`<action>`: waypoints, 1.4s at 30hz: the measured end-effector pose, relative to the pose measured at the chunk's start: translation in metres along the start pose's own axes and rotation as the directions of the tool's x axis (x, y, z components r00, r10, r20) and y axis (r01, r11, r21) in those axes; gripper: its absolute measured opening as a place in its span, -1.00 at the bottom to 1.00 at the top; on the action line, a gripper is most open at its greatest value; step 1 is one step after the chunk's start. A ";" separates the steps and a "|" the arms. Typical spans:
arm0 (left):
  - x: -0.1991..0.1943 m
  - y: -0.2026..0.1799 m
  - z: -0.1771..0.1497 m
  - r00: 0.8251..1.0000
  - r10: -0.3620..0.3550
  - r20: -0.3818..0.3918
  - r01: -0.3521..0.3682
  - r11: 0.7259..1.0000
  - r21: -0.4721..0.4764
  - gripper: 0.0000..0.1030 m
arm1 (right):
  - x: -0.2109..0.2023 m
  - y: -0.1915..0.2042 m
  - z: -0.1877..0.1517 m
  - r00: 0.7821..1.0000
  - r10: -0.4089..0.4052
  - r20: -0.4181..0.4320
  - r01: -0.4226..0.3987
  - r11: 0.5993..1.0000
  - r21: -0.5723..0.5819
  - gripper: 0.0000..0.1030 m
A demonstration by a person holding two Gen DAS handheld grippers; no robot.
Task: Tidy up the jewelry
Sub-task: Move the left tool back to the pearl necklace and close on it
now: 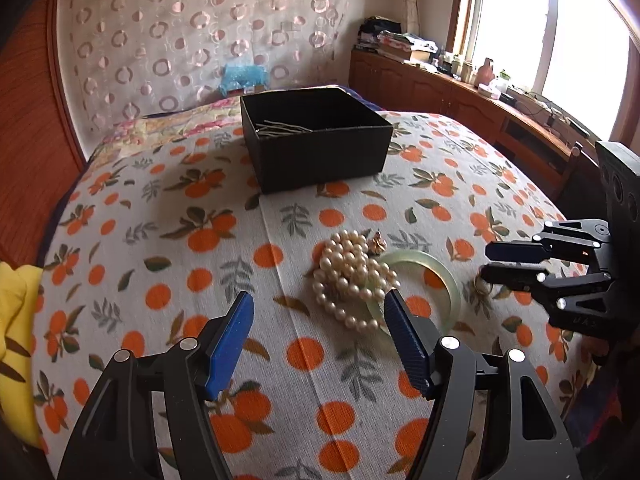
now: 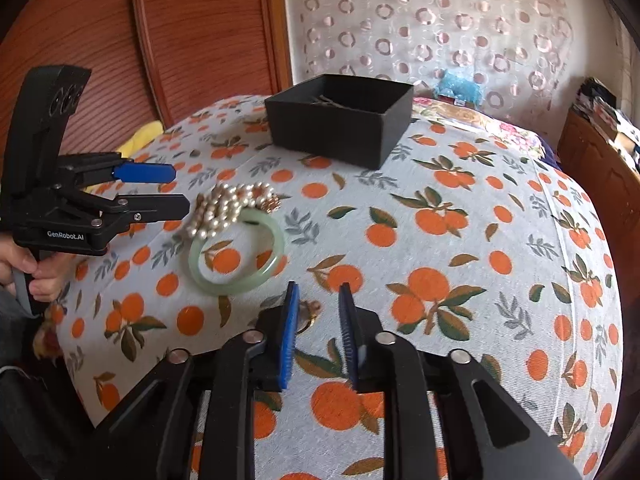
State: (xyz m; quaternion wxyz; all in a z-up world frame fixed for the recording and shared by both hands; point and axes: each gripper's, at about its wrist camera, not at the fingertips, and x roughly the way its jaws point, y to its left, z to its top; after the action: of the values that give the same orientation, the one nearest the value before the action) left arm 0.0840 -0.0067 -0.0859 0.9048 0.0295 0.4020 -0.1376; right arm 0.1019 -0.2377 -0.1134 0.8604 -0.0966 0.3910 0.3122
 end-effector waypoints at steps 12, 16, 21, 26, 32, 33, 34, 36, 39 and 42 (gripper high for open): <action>-0.001 -0.005 -0.008 1.000 -0.028 -0.007 0.028 1.000 -0.006 0.26 | -0.002 0.003 0.000 0.999 -0.043 -0.012 0.042 0.999 -0.008 -0.61; 0.001 -0.004 -0.008 1.000 -0.027 -0.012 0.027 1.000 -0.010 0.26 | 0.005 0.002 -0.002 0.998 -0.043 -0.040 0.043 0.999 -0.018 -0.64; 0.010 0.000 -0.001 0.999 -0.021 -0.033 0.021 1.000 -0.020 0.02 | 0.006 0.007 -0.002 0.997 -0.062 -0.039 0.060 0.997 -0.039 -0.74; 0.021 0.008 0.005 0.998 -0.009 -0.068 0.007 1.000 -0.030 -0.23 | 0.005 0.008 -0.003 0.997 -0.071 -0.036 0.069 0.997 -0.040 -0.74; 0.027 0.005 0.009 0.996 -0.011 -0.092 0.010 1.000 -0.011 -0.43 | 0.005 0.007 -0.004 0.997 -0.067 -0.032 0.066 0.997 -0.032 -0.74; 0.028 0.003 0.011 0.995 0.009 -0.097 -0.008 1.000 0.003 -0.53 | 0.005 0.007 -0.004 0.997 -0.069 -0.032 0.068 0.997 -0.034 -0.74; 0.029 0.002 0.012 0.995 0.028 -0.099 -0.027 1.000 0.014 -0.59 | 0.005 0.007 -0.004 0.997 -0.068 -0.032 0.067 0.997 -0.033 -0.74; 0.031 0.002 0.013 0.993 0.059 -0.103 -0.055 0.998 0.035 -0.68 | 0.005 0.006 -0.004 0.997 -0.066 -0.032 0.065 0.997 -0.031 -0.74; 0.031 0.005 0.013 0.993 0.065 -0.100 -0.061 0.998 0.035 -0.72 | 0.005 0.007 -0.004 0.997 -0.064 -0.032 0.063 0.998 -0.028 -0.74; 0.032 0.009 0.014 0.993 0.067 -0.096 -0.064 0.998 0.029 -0.87 | 0.005 0.007 -0.004 0.997 -0.068 -0.032 0.067 0.997 -0.032 -0.75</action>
State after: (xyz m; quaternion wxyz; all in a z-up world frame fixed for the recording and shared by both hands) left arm 0.1174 -0.0081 -0.1004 0.8877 0.0608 0.4426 -0.1112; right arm 0.0978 -0.2318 -0.1192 0.8624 -0.1283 0.3966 0.2873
